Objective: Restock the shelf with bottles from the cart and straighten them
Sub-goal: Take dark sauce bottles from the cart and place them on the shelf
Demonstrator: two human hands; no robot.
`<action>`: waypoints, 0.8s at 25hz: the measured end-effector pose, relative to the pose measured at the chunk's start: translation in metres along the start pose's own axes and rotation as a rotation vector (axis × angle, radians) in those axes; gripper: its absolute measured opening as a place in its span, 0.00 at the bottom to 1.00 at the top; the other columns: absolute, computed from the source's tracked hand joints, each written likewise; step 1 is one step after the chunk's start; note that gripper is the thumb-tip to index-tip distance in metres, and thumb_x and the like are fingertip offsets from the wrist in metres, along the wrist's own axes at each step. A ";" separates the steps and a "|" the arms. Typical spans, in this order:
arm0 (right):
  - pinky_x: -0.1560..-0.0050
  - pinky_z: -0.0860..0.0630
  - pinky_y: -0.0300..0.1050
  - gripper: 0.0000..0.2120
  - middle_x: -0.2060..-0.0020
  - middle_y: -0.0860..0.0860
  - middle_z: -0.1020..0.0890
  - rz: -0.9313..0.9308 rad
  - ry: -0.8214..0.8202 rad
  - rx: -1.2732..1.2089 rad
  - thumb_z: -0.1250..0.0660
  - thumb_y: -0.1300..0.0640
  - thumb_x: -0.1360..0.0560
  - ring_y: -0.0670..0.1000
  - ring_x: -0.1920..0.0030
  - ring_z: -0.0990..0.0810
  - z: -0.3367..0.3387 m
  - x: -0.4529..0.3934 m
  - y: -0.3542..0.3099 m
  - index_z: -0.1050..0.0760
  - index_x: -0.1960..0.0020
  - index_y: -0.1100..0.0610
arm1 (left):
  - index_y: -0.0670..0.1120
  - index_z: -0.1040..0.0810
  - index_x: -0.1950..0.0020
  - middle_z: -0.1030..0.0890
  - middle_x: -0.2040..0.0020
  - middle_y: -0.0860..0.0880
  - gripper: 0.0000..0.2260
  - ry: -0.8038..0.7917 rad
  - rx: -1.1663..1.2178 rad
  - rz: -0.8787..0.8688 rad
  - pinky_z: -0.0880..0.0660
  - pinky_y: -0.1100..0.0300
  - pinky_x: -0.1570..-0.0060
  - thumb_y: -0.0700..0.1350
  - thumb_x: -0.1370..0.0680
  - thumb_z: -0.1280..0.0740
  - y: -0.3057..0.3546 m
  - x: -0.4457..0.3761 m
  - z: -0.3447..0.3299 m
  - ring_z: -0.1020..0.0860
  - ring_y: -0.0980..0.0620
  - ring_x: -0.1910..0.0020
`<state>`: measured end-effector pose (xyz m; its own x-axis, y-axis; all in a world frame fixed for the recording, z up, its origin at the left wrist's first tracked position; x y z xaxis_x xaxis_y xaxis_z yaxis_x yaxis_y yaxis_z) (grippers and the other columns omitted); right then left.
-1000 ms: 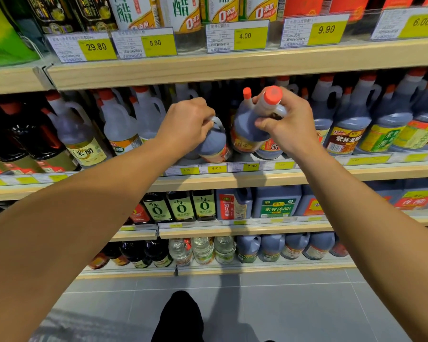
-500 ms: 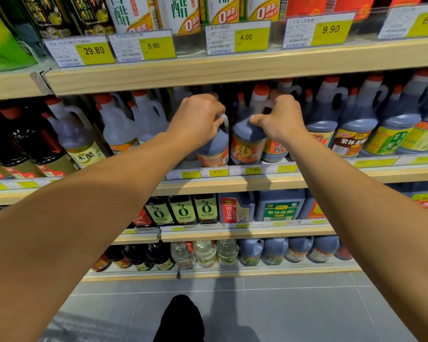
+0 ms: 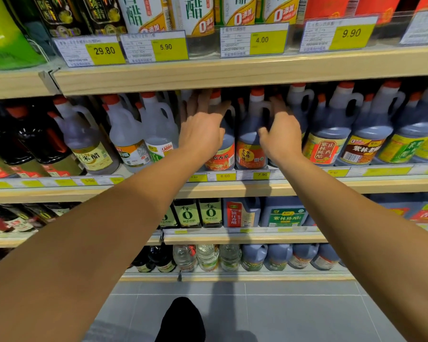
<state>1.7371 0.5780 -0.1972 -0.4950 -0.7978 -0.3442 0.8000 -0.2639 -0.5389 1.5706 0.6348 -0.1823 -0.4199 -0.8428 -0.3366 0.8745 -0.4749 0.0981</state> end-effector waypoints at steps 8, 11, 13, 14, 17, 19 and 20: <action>0.36 0.32 0.49 0.30 0.33 0.55 0.33 0.205 0.047 -0.087 0.30 0.59 0.30 0.58 0.35 0.31 0.005 0.047 -0.012 0.36 0.31 0.58 | 0.51 0.38 0.25 0.36 0.28 0.41 0.29 0.032 0.068 -0.057 0.42 0.43 0.30 0.49 0.25 0.34 -0.016 0.053 -0.009 0.38 0.39 0.31; 0.34 0.35 0.46 0.30 0.31 0.53 0.34 0.261 -0.037 -0.107 0.30 0.58 0.29 0.56 0.33 0.32 0.008 0.063 -0.022 0.36 0.29 0.57 | 0.51 0.40 0.24 0.42 0.23 0.45 0.29 -0.037 0.190 0.018 0.48 0.44 0.26 0.50 0.23 0.35 -0.032 0.081 -0.007 0.45 0.42 0.24; 0.35 0.34 0.47 0.29 0.32 0.53 0.32 0.283 -0.075 -0.095 0.31 0.57 0.28 0.56 0.33 0.32 0.013 0.069 -0.029 0.35 0.29 0.56 | 0.49 0.39 0.24 0.40 0.23 0.45 0.28 -0.042 0.211 0.053 0.46 0.45 0.26 0.49 0.23 0.34 -0.041 0.099 -0.004 0.44 0.43 0.24; 0.36 0.34 0.47 0.29 0.32 0.53 0.32 0.287 -0.092 -0.087 0.31 0.56 0.28 0.56 0.34 0.32 0.014 0.070 -0.032 0.35 0.30 0.56 | 0.48 0.38 0.24 0.39 0.24 0.45 0.29 -0.046 0.229 0.074 0.44 0.46 0.26 0.49 0.23 0.33 -0.047 0.104 -0.002 0.43 0.43 0.25; 0.36 0.33 0.48 0.29 0.33 0.54 0.30 0.292 -0.126 -0.086 0.30 0.55 0.28 0.57 0.34 0.31 0.015 0.065 -0.039 0.34 0.30 0.56 | 0.47 0.37 0.25 0.36 0.25 0.46 0.28 -0.058 0.304 0.141 0.42 0.50 0.27 0.47 0.23 0.33 -0.059 0.104 0.002 0.40 0.45 0.26; 0.37 0.33 0.49 0.28 0.34 0.55 0.29 0.310 -0.121 -0.064 0.30 0.55 0.28 0.58 0.35 0.31 0.013 0.053 -0.047 0.34 0.30 0.56 | 0.47 0.37 0.25 0.34 0.26 0.46 0.28 -0.039 0.315 0.140 0.41 0.52 0.28 0.47 0.23 0.33 -0.061 0.093 0.004 0.38 0.45 0.27; 0.38 0.33 0.49 0.27 0.36 0.56 0.28 0.323 -0.114 -0.041 0.31 0.55 0.28 0.58 0.36 0.31 0.011 0.047 -0.051 0.34 0.31 0.57 | 0.47 0.36 0.25 0.34 0.26 0.47 0.28 -0.030 0.315 0.139 0.40 0.52 0.28 0.47 0.23 0.33 -0.063 0.086 0.003 0.37 0.45 0.27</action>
<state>1.6767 0.5478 -0.1776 -0.1750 -0.8928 -0.4151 0.8940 0.0326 -0.4469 1.4790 0.5914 -0.2141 -0.3130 -0.9098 -0.2725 0.8081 -0.4059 0.4269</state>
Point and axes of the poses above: each hand's wrist, its own x-axis away from the middle knuckle, its own z-axis out of the back of the hand, y = z × x, the point moved 10 cm from there along -x, towards the middle knuckle
